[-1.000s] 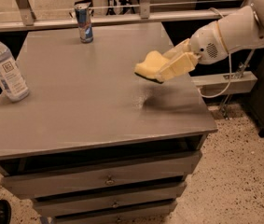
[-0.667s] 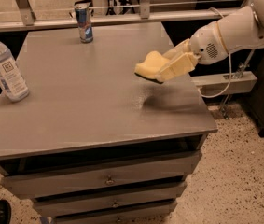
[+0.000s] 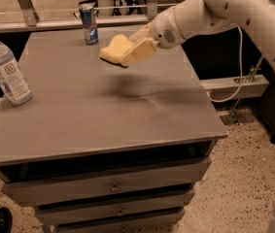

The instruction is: Move sponge near blue plastic bottle

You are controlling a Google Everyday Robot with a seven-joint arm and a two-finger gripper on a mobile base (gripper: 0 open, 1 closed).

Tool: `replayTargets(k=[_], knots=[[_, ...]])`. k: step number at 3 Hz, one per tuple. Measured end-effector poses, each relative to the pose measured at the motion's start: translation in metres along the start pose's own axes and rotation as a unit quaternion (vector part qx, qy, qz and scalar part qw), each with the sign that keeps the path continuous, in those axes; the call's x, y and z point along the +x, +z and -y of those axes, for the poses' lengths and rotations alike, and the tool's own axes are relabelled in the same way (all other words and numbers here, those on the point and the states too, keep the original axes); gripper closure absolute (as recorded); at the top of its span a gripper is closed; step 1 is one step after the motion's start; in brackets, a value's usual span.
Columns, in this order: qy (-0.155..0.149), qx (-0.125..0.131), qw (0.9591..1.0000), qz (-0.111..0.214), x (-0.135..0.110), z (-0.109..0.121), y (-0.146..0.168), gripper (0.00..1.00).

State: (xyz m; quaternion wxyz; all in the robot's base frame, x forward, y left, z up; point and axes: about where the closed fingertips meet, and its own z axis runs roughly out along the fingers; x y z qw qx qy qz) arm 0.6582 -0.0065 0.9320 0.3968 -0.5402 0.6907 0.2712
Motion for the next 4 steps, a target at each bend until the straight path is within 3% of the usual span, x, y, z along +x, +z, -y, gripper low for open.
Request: replayTargets(k=[1,2,4], knots=[[-0.019,-0.014,0.9996,0.014,-0.028,0.009,0.047,1.0],[-0.038,-0.042,0.9979,0.031,-0.044,-0.002,0.093,1.0],[-0.079,-0.11,0.9902,0.032,-0.061,-0.054,0.159,1.0]])
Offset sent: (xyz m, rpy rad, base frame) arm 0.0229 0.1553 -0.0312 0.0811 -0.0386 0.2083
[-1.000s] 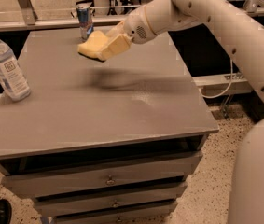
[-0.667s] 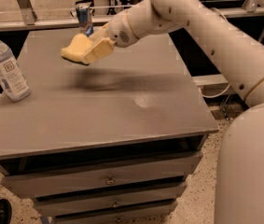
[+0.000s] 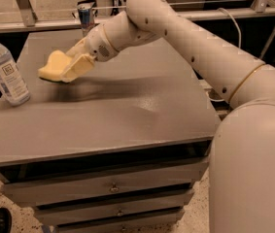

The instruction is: Move sponge near blue plastic bottle

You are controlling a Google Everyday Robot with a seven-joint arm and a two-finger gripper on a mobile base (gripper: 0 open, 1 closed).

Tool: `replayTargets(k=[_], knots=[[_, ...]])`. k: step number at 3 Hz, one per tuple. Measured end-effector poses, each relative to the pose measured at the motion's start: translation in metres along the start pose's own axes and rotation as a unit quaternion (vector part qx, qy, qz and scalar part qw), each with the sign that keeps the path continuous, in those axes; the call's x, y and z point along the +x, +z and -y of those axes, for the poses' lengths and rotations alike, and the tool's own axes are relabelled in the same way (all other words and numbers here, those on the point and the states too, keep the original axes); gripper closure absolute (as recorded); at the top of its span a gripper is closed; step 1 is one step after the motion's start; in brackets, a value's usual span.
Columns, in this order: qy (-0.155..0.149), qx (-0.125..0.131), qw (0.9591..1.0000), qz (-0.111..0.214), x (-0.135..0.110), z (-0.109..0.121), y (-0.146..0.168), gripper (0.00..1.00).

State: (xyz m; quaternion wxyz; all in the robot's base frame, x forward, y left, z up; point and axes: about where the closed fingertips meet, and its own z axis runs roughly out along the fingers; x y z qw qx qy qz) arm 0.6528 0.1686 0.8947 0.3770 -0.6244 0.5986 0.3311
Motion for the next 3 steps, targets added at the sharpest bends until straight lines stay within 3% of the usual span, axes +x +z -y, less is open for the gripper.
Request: replayTargets(k=[1,2,3], knots=[[-0.001,-0.017,0.9998,-0.005,-0.001,-0.008,0.019,0.87],[0.001,-0.027,0.9996,-0.006,-0.001,-0.013,0.031,0.64],[0.002,-0.033,0.9994,-0.009,0.0,-0.016,0.037,0.31]])
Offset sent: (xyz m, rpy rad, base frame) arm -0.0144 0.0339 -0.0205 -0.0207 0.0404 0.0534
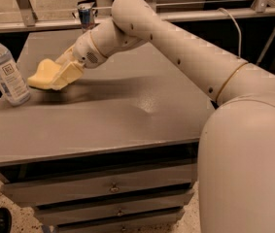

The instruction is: Move sponge near blue plastic bottle

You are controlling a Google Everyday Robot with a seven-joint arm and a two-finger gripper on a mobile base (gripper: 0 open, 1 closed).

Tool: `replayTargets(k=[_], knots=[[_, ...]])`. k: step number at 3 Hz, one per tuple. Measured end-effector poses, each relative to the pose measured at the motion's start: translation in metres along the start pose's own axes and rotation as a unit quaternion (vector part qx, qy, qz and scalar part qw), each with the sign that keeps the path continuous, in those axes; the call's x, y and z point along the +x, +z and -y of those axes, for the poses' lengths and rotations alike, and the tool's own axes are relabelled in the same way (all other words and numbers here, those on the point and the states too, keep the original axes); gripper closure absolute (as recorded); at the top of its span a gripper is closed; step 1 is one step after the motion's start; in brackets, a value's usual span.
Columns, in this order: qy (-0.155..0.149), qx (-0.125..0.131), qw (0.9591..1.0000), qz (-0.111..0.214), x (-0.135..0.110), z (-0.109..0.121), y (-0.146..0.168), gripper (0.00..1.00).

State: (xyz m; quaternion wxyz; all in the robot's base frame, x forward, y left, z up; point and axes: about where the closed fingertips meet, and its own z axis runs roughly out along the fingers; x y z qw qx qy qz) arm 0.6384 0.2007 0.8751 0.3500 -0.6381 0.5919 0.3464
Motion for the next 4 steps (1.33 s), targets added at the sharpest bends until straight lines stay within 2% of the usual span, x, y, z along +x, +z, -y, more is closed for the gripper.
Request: replayTargets(k=[1,2,4], knots=[[-0.001,-0.004,1.0,0.0,-0.001,-0.002,0.002,0.1],[0.0,-0.003,1.0,0.0,-0.001,-0.003,-0.001,0.0],[0.006,0.018,0.9998,0.008,-0.008,-0.009,-0.033,0.0]])
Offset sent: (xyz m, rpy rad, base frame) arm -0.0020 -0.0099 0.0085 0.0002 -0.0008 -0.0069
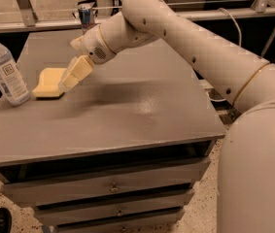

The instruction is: Move sponge near blue plastic bottle

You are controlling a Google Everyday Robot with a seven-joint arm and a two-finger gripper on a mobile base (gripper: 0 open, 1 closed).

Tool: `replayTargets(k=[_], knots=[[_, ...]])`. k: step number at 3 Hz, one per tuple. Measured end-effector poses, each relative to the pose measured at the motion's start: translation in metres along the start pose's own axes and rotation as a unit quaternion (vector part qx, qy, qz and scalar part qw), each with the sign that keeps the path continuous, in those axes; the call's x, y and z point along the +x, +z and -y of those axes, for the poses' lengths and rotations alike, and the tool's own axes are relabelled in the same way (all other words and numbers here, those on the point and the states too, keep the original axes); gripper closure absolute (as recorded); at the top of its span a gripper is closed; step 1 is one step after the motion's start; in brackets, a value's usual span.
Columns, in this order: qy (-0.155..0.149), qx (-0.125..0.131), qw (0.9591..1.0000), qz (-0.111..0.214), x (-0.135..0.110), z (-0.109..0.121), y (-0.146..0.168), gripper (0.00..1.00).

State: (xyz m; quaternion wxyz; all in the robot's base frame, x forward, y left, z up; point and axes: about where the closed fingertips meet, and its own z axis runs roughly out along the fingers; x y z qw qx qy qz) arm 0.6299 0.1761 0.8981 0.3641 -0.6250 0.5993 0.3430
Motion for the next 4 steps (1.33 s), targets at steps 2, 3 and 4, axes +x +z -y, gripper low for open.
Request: replayTargets(k=[2,3,4], knots=[[0.007,0.116,0.9905,0.074,-0.042,-0.074,-0.105,0.0],[0.048,0.141,0.9852,0.085,-0.014,-0.083,-0.141,0.0],[0.047,0.142,0.9849,0.086,-0.016,-0.082,-0.142,0.0]])
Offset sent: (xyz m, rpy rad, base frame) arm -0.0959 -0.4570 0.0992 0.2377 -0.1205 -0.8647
